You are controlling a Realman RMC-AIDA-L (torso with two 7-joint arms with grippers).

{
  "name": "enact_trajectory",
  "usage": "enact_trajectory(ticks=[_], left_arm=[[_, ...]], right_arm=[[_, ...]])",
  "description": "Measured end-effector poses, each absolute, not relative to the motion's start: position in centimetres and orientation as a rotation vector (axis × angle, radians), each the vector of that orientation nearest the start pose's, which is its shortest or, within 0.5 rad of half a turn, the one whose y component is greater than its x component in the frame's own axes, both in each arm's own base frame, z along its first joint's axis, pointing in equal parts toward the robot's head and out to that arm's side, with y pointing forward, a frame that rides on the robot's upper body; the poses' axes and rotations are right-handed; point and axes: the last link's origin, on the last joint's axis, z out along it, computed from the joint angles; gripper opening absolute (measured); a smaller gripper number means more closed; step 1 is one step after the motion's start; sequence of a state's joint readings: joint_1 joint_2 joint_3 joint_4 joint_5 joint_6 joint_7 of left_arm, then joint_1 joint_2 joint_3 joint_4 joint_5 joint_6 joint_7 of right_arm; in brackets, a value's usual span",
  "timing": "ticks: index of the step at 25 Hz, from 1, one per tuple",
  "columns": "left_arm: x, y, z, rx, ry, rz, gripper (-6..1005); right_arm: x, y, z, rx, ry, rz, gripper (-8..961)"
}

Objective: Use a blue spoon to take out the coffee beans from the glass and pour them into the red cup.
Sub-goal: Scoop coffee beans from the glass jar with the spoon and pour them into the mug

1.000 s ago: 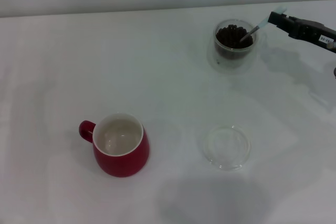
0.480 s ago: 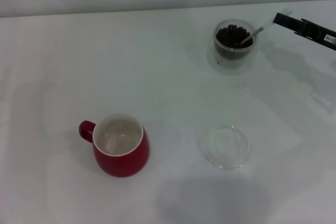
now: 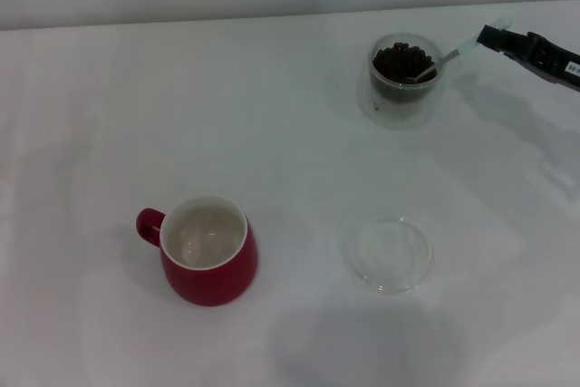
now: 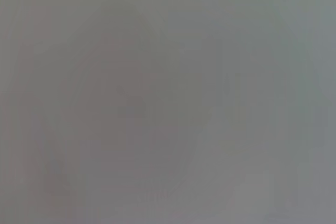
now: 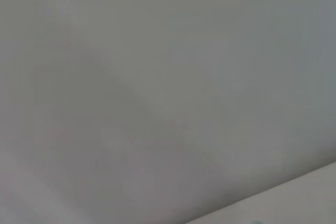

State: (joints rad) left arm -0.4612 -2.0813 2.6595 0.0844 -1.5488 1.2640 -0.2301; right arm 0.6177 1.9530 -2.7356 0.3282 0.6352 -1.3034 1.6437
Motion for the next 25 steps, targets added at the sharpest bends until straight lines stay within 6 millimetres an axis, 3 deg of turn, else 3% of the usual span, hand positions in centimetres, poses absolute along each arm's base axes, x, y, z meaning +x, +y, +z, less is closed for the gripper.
enact_trajectory(ticks=[25], left_arm=[[-36.02,31.98,2.65,-1.246,-0.671,-0.764,892]], right_arm=[[35.43,35.61,5.21,-1.693,1.578,1.074,137]])
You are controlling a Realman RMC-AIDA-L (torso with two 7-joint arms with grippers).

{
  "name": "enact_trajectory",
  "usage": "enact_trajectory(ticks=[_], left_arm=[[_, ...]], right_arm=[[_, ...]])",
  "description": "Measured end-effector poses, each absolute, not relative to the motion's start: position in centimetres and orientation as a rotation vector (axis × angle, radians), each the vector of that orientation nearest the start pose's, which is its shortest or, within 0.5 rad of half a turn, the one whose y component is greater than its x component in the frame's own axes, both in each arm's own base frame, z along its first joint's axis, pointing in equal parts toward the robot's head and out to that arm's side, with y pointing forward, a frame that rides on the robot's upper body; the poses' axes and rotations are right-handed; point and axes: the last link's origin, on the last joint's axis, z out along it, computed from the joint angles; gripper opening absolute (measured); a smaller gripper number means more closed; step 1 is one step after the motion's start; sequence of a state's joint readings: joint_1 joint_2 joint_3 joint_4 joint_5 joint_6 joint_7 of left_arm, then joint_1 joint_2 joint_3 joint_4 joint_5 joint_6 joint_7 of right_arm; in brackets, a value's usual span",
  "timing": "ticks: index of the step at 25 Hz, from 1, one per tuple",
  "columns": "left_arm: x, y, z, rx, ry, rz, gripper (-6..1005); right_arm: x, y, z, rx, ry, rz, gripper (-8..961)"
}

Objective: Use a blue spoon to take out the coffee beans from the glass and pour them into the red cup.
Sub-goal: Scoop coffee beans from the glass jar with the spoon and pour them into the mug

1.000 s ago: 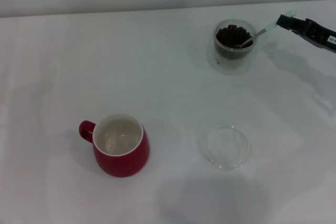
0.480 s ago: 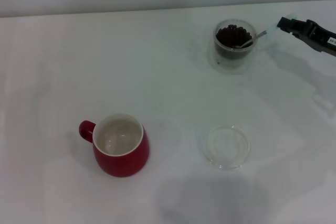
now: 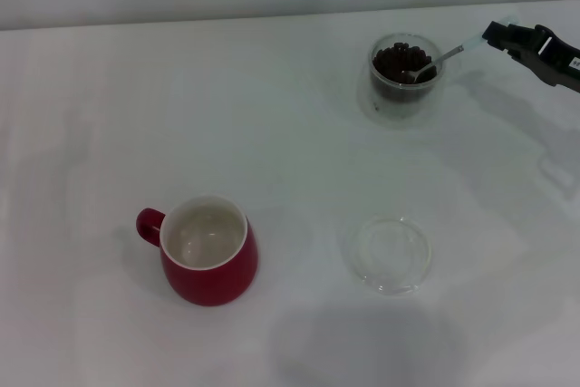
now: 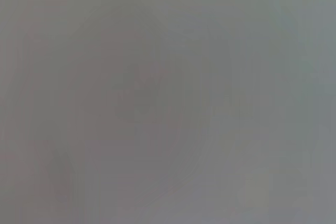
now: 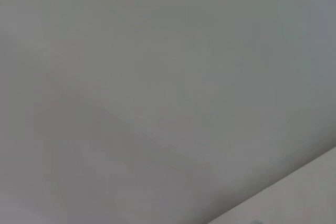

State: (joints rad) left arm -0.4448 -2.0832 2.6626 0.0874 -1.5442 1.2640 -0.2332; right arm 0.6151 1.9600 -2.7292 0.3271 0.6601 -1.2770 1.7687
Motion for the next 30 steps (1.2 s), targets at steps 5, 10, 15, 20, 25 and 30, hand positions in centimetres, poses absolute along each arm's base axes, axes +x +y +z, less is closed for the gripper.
enact_trajectory(ticks=[5,10,15,20,25,30], left_arm=[[-36.0,32.0,2.7,-1.247,-0.668,-0.764,892],[-36.0,32.0,2.7,-1.248,-0.668,-0.763,892],[-36.0,32.0,2.7,-1.248,-0.669,-0.763,892],[-36.0,32.0,2.6,-1.251,-0.669,-0.763,892],[-36.0,32.0,2.6,-1.251,-0.669,-0.764,891],[-36.0,32.0,2.6,-1.251,-0.67,-0.764,891]], right_arm=[[35.7,35.7,5.2,-1.65,1.618,1.081,137],[35.9,35.8,5.4,-1.606,1.642,1.101,137],[36.1,35.9,5.5,-1.564,1.676,1.119,137],[36.3,35.7,5.5,-1.529,1.715,1.135,137],[36.6,35.7,5.8,-1.476,1.722,1.164,137],[36.5,35.7,5.8,-1.456,1.739,1.194,137]])
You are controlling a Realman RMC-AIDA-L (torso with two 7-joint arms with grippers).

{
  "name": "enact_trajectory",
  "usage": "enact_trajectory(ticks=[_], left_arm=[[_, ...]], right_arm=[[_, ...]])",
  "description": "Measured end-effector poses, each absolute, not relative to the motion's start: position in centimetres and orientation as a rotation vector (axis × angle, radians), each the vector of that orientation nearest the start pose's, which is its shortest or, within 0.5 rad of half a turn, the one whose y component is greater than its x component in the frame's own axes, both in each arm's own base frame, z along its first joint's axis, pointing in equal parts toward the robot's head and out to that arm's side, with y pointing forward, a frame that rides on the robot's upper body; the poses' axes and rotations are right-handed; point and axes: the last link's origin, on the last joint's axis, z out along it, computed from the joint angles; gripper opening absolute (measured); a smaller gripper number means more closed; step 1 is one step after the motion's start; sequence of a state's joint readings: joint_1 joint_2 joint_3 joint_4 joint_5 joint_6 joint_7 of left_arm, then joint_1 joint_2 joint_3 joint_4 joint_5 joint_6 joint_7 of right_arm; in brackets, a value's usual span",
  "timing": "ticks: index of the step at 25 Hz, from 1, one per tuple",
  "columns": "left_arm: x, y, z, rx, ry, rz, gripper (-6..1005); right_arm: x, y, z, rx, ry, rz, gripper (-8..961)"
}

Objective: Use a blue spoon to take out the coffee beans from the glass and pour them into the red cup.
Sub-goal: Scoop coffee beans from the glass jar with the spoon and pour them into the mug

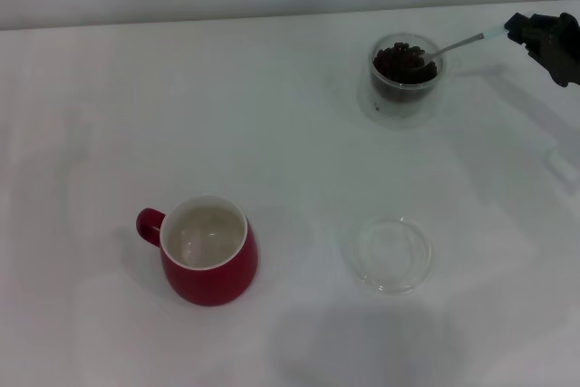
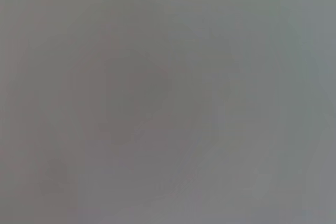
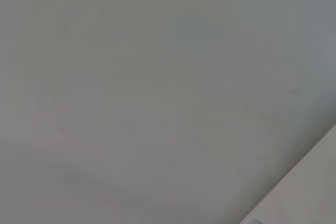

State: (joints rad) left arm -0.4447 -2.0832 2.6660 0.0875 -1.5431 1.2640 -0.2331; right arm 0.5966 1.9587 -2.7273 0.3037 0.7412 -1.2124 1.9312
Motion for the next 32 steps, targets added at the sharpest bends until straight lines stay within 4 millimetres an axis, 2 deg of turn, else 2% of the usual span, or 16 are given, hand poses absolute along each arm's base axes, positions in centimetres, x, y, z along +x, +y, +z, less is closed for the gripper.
enact_trajectory(ticks=[16,32], left_arm=[[-36.0,32.0,2.6,-1.251,-0.67,-0.764,891],[-35.8,32.3,2.5,-1.258,-0.672,-0.765,890]], right_arm=[[35.8,35.5,6.1,-1.476,1.742,1.274,136],[35.3,33.3,5.9,-1.561,1.753,1.353,136]])
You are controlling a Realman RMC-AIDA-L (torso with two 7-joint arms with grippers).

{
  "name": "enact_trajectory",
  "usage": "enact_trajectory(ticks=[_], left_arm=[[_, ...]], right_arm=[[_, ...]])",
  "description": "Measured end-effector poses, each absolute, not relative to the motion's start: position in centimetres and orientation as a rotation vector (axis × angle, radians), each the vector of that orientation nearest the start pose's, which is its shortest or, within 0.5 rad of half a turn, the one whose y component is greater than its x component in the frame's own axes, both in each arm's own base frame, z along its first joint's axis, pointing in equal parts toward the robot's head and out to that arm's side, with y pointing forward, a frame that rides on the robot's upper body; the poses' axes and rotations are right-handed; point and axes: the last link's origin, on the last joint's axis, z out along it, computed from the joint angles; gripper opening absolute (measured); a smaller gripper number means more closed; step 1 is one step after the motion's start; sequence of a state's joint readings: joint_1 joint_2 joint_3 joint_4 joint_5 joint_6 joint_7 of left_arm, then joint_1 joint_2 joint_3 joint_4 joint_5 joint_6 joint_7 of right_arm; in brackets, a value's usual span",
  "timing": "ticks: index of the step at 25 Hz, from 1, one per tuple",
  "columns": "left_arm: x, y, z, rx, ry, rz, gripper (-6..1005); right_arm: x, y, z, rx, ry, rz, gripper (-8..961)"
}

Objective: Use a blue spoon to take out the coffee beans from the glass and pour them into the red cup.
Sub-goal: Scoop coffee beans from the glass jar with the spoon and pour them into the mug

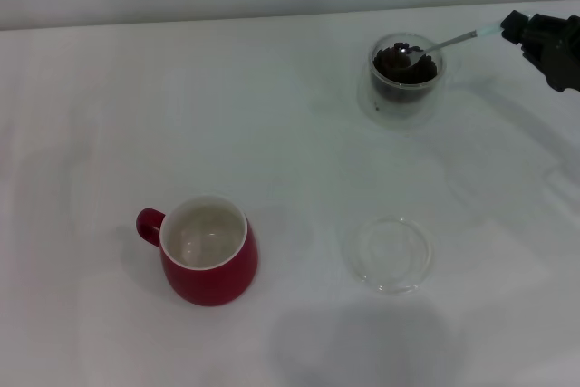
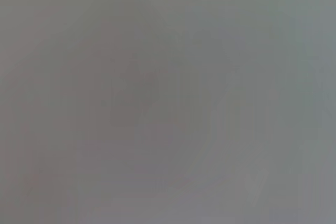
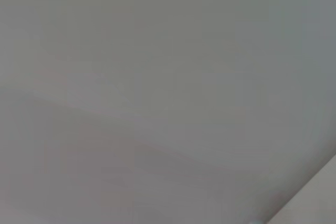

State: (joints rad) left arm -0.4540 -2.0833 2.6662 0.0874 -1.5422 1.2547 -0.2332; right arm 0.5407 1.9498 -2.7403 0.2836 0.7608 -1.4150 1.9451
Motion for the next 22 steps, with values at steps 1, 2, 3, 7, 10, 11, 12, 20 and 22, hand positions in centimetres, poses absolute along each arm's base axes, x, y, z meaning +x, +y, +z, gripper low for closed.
enact_trajectory(ticks=[1,2,3,7,10,11,12,20,22], left_arm=[[-35.8,32.3,2.5,-1.259,-0.672,-0.764,890],[-35.8,32.3,2.5,-1.259,-0.673,-0.764,890],[-35.8,32.3,2.5,-1.259,-0.674,-0.764,890],[-35.8,32.2,2.3,-1.257,-0.68,-0.769,890],[-35.8,32.2,2.4,-1.255,-0.68,-0.768,890],[-35.8,32.3,2.4,-1.256,-0.68,-0.768,890],[-35.8,32.3,2.4,-1.258,-0.679,-0.768,890],[-35.6,32.5,2.4,-1.264,-0.675,-0.771,891],[-35.6,32.5,2.4,-1.265,-0.676,-0.772,891]], right_arm=[[35.2,33.1,5.8,-1.573,1.757,1.359,136],[35.1,32.9,5.6,-1.585,1.76,1.366,136],[35.0,32.7,5.5,-1.596,1.764,1.37,136],[34.4,31.9,4.5,-1.643,1.784,1.391,136],[33.8,31.5,3.8,-1.684,1.787,1.401,136],[33.7,31.4,3.7,-1.697,1.787,1.402,136],[33.5,31.3,3.5,-1.709,1.786,1.404,136],[32.2,30.5,2.1,-1.807,1.771,1.441,136],[31.9,30.3,1.8,-1.83,1.773,1.445,136]])
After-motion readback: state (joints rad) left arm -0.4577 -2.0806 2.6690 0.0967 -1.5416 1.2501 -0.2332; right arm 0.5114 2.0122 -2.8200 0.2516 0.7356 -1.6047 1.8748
